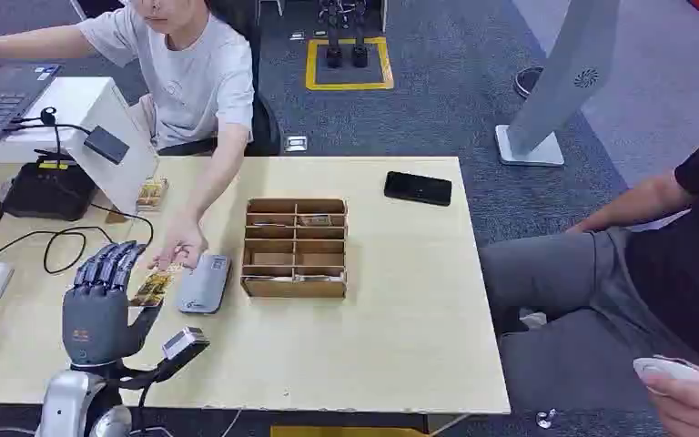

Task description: Pass the card to the sensor for recognition and then transmit it.

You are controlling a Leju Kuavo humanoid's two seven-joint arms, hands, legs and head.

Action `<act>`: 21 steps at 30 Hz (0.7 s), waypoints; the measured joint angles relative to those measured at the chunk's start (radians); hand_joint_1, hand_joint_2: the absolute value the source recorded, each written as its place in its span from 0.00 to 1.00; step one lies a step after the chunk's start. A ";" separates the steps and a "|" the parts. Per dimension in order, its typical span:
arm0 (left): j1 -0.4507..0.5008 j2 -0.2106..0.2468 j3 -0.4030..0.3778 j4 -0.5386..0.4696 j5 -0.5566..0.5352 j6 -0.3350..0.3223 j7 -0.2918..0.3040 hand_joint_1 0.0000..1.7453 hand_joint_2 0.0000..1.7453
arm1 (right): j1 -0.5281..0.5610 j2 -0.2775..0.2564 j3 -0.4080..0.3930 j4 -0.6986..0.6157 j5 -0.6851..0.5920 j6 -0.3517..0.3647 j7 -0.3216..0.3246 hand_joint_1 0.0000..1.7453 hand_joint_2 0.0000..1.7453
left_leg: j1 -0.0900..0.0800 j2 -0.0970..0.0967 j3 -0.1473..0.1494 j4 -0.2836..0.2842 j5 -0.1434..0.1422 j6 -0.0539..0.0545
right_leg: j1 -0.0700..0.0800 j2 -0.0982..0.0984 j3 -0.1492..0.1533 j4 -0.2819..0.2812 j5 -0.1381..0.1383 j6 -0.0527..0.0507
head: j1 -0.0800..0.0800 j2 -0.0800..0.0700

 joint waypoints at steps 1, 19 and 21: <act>0.000 0.000 0.000 0.000 0.008 0.000 0.000 1.00 1.00 | 0.000 0.000 0.000 0.000 0.000 0.000 0.000 0.00 1.00 | 0.000 0.000 0.000 0.000 0.000 0.000 | 0.000 0.000 0.000 0.000 0.000 0.000 | 0.000 0.000; 0.000 -0.006 0.015 0.000 0.175 -0.003 -0.103 1.00 1.00 | -0.002 0.003 0.000 -0.004 0.015 -0.001 0.005 0.00 1.00 | 0.000 0.000 0.000 0.000 0.000 0.000 | 0.000 0.000 0.000 0.000 0.000 0.000 | 0.000 0.000; 0.000 -0.008 0.015 0.000 0.213 -0.014 -0.115 1.00 1.00 | -0.002 0.004 0.000 -0.005 0.015 -0.001 0.004 0.00 1.00 | 0.000 0.000 0.000 0.000 0.000 0.000 | 0.000 0.000 0.000 0.000 0.000 0.000 | 0.000 0.000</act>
